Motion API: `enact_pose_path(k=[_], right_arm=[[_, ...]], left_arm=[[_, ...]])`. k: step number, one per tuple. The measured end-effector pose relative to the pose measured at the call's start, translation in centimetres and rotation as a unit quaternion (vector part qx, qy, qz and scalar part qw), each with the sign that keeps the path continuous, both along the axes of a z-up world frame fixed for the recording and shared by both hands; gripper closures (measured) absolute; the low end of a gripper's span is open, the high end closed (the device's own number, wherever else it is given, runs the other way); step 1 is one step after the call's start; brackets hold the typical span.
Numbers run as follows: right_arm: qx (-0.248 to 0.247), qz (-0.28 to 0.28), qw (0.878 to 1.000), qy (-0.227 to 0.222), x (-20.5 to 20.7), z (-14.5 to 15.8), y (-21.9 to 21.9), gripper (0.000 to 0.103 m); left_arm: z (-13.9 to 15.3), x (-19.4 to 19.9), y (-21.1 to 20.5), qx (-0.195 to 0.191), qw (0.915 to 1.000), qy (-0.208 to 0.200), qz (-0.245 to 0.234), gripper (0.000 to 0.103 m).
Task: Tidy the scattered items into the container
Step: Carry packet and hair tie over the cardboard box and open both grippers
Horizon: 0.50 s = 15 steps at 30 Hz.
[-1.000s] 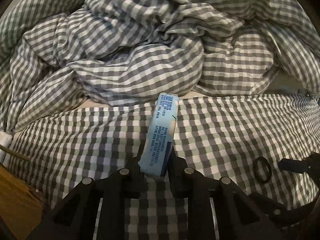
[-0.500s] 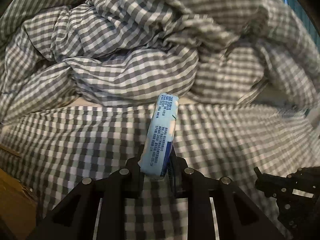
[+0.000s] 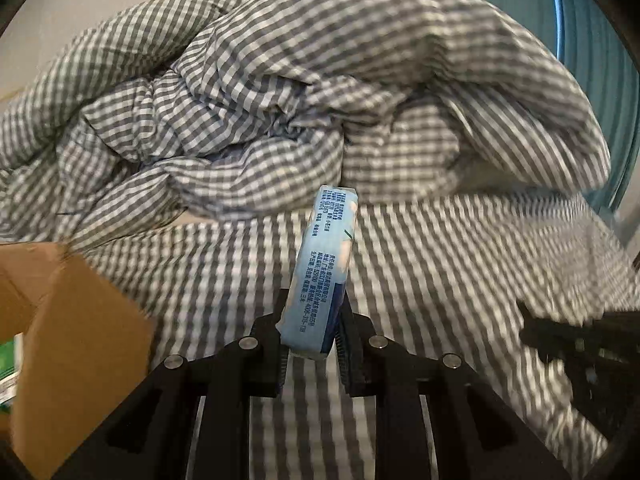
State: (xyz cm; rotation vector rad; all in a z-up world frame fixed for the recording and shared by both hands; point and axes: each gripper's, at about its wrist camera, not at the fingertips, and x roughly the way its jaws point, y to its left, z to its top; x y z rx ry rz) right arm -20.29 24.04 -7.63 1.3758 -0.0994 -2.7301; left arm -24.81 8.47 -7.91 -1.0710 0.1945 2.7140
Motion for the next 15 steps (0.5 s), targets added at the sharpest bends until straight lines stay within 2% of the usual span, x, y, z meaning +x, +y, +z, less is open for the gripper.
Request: enact_pose_path(k=[2, 6, 12, 15], right_arm=[[-0.015, 0.004, 1.0, -0.003, 1.0, 0.3, -0.2, 0.099], [-0.009, 0.007, 1.0, 0.008, 3.1, 2.4, -1.3, 0.099], [-0.008, 0.027, 0.999, 0.033, 6.6, 6.6, -4.3, 0.098], [-0.01, 0.041, 0.998, 0.04, 7.8, 7.9, -6.3, 0.098]], left_arm=[[0.5, 1.7, -0.1, -0.008, 0.9999, -0.006, -0.004, 0.083], [1.6, 4.1, -1.4, -0.019, 0.9997, -0.01, 0.015, 0.083], [4.5, 8.1, -4.9, -0.01, 0.9995, -0.007, 0.028, 0.083], [6.1, 9.9, -7.3, -0.02, 0.9989, 0.003, 0.043, 0.083]])
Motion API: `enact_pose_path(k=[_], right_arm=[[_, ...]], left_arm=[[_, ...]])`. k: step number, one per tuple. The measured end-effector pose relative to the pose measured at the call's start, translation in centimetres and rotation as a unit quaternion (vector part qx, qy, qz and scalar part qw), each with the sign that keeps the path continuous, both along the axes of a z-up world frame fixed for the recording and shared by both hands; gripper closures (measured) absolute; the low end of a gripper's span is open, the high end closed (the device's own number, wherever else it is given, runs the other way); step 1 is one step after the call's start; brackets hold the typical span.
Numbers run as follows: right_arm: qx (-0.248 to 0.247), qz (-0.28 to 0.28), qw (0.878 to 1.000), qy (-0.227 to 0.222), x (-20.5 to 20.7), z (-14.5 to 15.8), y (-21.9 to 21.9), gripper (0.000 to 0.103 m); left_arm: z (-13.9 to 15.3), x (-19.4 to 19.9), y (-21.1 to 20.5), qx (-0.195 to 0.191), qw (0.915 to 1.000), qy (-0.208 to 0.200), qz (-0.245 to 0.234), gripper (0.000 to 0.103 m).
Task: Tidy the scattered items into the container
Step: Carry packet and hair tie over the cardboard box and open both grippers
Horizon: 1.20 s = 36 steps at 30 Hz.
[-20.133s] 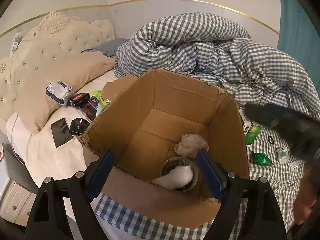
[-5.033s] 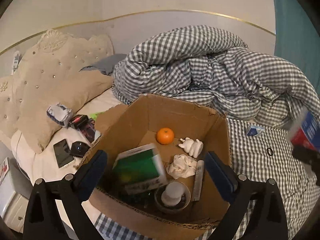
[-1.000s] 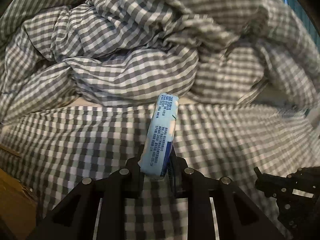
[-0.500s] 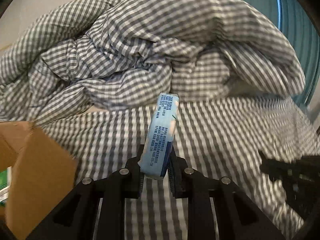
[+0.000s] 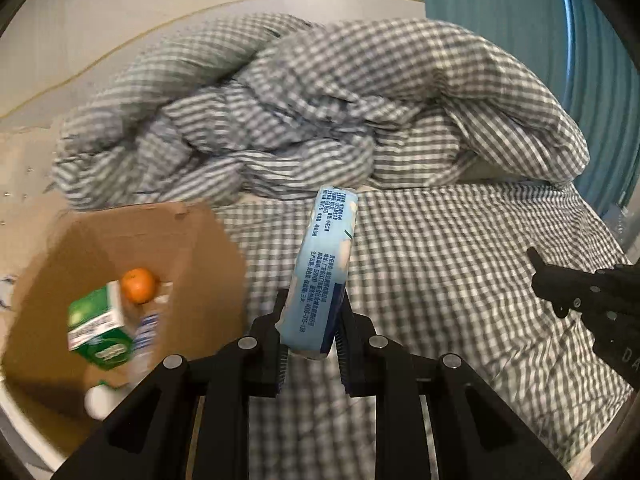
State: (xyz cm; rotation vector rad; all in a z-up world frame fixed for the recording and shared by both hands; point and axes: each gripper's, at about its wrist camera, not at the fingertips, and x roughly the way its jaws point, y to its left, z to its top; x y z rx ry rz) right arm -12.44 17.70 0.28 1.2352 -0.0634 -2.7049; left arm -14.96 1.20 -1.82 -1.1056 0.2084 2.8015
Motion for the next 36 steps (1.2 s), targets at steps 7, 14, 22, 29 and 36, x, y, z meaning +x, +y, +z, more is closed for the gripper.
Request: enact_pose_path(k=[7, 14, 22, 29, 36], right_arm=[[-0.009, 0.058, 0.998, 0.018, 2.5, 2.1, -6.9, 0.098], [0.002, 0.101, 0.995, 0.018, 3.3, 2.6, -12.9, 0.098], [0.022, 0.122, 0.992, 0.006, 2.9, 2.1, -15.9, 0.098], [0.015, 0.166, 0.986, 0.015, 1.5, 3.5, -19.7, 0.098], [-0.021, 0.208, 0.978, -0.008, -4.0, 3.4, -26.5, 0.097]], left_arm=[[3.6, 3.1, -8.7, -0.01, 0.997, 0.026, 0.072, 0.083], [2.4, 3.4, -16.8, -0.005, 0.9899, 0.004, 0.142, 0.083], [-0.9, 2.7, -18.9, 0.001, 0.9876, -0.016, 0.156, 0.011], [-0.5, 4.0, -19.8, 0.006, 0.9851, -0.014, 0.171, 0.006], [-0.9, 5.4, -21.6, 0.014, 0.981, -0.024, 0.192, 0.005]])
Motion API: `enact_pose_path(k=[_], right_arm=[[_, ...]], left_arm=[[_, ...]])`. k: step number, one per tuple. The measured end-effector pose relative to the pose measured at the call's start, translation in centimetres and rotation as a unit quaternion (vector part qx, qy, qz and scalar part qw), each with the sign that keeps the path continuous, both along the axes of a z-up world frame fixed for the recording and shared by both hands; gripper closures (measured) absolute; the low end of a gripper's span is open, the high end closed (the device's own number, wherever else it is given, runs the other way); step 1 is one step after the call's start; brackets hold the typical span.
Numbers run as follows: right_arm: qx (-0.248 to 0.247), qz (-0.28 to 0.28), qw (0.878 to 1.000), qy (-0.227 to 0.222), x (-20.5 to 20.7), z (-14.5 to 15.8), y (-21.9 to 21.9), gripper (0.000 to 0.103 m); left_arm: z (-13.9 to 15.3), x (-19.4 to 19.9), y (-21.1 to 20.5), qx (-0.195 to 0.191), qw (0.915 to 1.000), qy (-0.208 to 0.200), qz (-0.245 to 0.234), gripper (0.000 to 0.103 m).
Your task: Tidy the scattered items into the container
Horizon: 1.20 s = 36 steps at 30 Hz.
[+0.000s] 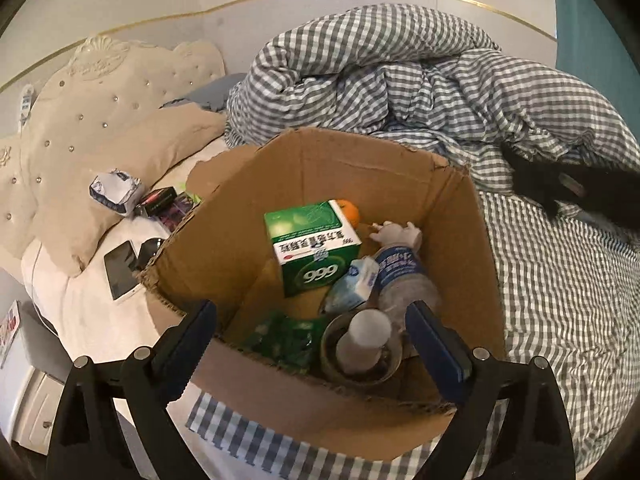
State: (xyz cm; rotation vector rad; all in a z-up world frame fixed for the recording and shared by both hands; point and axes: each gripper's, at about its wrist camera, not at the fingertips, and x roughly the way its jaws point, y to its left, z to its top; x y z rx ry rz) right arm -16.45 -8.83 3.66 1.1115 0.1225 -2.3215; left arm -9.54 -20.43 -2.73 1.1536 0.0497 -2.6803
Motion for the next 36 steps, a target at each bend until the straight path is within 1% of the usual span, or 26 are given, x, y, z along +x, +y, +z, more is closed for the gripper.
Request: enact_pose_path(k=[2, 3, 4, 5, 6, 7, 9, 12, 16, 18, 19, 22, 24, 25, 28, 30, 32, 36], right_arm=[[-0.011, 0.004, 1.0, -0.013, -1.2, -0.5, -1.3, 0.096], [-0.002, -0.012, 1.0, -0.011, -1.9, -0.9, -2.1, 0.084], [0.015, -0.029, 0.999, -0.009, -2.6, -1.4, -2.4, 0.045], [0.026, -0.039, 0.999, -0.006, -2.6, -1.6, -2.8, 0.022], [0.029, -0.045, 0.999, 0.007, -2.4, -1.6, -2.9, 0.007], [0.034, -0.047, 0.998, 0.025, -1.9, -1.2, -2.8, 0.007], [0.042, -0.048, 0.997, 0.037, -1.2, -0.8, -2.4, 0.007], [0.041, -0.066, 0.996, 0.051, -0.2, 0.3, -0.2, 0.007], [0.033, -0.101, 0.993, 0.059, 2.3, 1.6, 4.5, 0.007], [0.038, -0.141, 0.986, 0.075, 4.4, 2.2, 8.2, 0.007], [0.037, -0.157, 0.984, 0.078, 5.3, 2.2, 9.7, 0.007], [0.045, -0.21, 0.974, 0.073, 7.6, 1.7, 15.1, 0.007], [0.06, -0.239, 0.966, 0.071, 8.7, 1.1, 17.9, 0.007], [0.076, -0.26, 0.96, 0.07, 9.3, 0.6, 19.6, 0.007], [0.102, -0.3, 0.946, 0.074, 11.0, -0.4, 23.3, 0.007], [0.105, -0.31, 0.943, 0.066, 11.6, -1.0, 25.2, 0.007], [0.098, -0.315, 0.942, 0.059, 12.0, -1.3, 26.4, 0.007], [0.094, -0.323, 0.94, 0.054, 12.2, -1.6, 27.8, 0.007]], left_arm=[[-0.3, 0.1, -0.5, 0.003, 1.0, -0.001, 0.0, 0.005], [-0.5, 0.2, -0.7, 0.005, 1.0, -0.002, -0.001, 0.005], [-0.6, 0.2, -1.0, 0.005, 1.0, -0.005, 0.003, 0.005], [-0.7, 0.2, -1.2, 0.005, 1.0, -0.004, 0.007, 0.005], [-0.7, 0.3, -1.2, 0.007, 0.9999, -0.004, 0.008, 0.005], [-0.6, 0.3, -1.2, 0.009, 0.9999, -0.003, 0.008, 0.005], [-0.4, 0.5, -1.0, 0.012, 0.9999, -0.002, 0.007, 0.005], [0.0, 0.8, -0.4, 0.009, 0.9999, 0.001, 0.005, 0.005], [1.4, 1.7, 2.2, 0.012, 0.9998, 0.015, -0.012, 0.005], [2.1, 2.2, 3.6, 0.009, 0.9994, 0.024, -0.024, 0.0], [2.6, 2.6, 4.8, 0.006, 0.999, 0.031, -0.031, 0.0], [3.2, 3.3, 7.6, 0.007, 0.9976, 0.041, -0.056, 0.0], [3.1, 3.3, 9.2, 0.004, 0.9971, 0.038, -0.065, 0.0], [3.0, 3.1, 10.4, 0.0, 0.997, 0.034, -0.07, 0.0], [2.9, 2.8, 12.8, -0.003, 0.9965, 0.031, -0.078, 0.0], [3.0, 2.9, 14.1, -0.004, 0.9956, 0.033, -0.087, 0.0], [2.9, 2.6, 15.3, -0.003, 0.9953, 0.029, -0.093, 0.0], [2.7, 2.5, 16.4, -0.008, 0.9946, 0.022, -0.101, 0.0]])
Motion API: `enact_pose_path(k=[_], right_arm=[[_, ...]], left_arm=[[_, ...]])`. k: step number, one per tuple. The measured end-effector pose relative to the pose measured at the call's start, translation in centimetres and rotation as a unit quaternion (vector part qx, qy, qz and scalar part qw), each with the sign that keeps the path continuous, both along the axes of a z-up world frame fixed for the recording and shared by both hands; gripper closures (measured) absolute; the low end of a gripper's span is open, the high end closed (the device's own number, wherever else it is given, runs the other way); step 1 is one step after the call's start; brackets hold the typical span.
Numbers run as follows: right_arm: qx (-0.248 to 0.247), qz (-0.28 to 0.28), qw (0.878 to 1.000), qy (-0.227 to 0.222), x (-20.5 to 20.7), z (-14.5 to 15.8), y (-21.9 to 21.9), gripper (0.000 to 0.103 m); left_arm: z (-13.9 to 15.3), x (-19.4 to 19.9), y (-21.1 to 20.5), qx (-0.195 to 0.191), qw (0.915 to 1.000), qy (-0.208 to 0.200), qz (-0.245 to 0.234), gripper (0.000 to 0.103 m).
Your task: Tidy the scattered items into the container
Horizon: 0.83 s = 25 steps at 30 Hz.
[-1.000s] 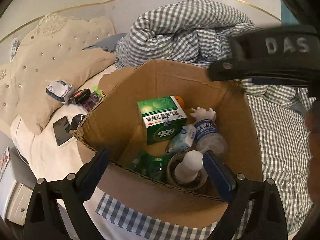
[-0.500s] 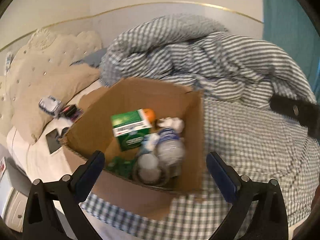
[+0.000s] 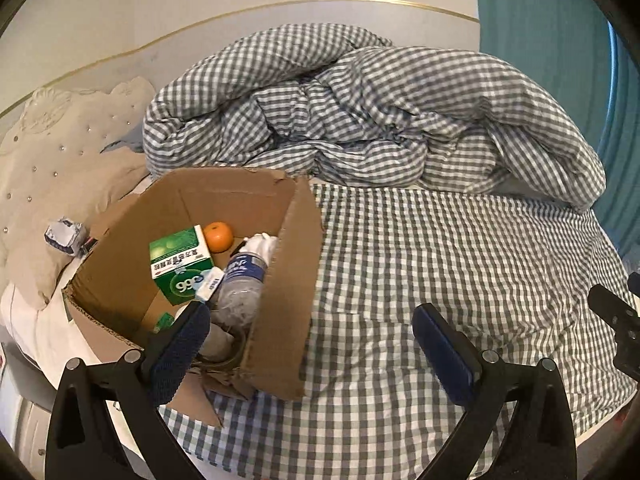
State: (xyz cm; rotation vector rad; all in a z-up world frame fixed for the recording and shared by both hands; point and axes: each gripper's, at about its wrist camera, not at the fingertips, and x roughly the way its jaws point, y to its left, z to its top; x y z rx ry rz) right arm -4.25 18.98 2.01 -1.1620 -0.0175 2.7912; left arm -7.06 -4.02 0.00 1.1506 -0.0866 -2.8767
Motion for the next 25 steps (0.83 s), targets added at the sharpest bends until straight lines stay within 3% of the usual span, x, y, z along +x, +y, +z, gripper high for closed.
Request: enact_pose_path(k=[11, 15, 20, 25], right_arm=[[0.002, 0.013, 1.0, 0.0, 0.3, -0.3, -0.7, 0.007], [0.002, 0.012, 1.0, -0.006, 0.2, -0.7, -0.7, 0.007], [-0.001, 0.007, 1.0, -0.015, -0.1, -1.3, -0.6, 0.007], [-0.008, -0.004, 1.0, -0.02, -0.2, -1.6, 0.0, 0.007]], left_arm=[[0.2, 0.1, 0.2, -0.013, 0.9999, -0.001, -0.002, 0.0], [0.1, 0.1, 0.1, -0.009, 0.9999, -0.002, -0.008, 0.0], [-0.5, -0.4, 0.1, 0.027, 0.9994, -0.017, -0.014, 0.0], [-0.9, -0.2, 0.4, 0.019, 0.9997, -0.014, -0.007, 0.0]])
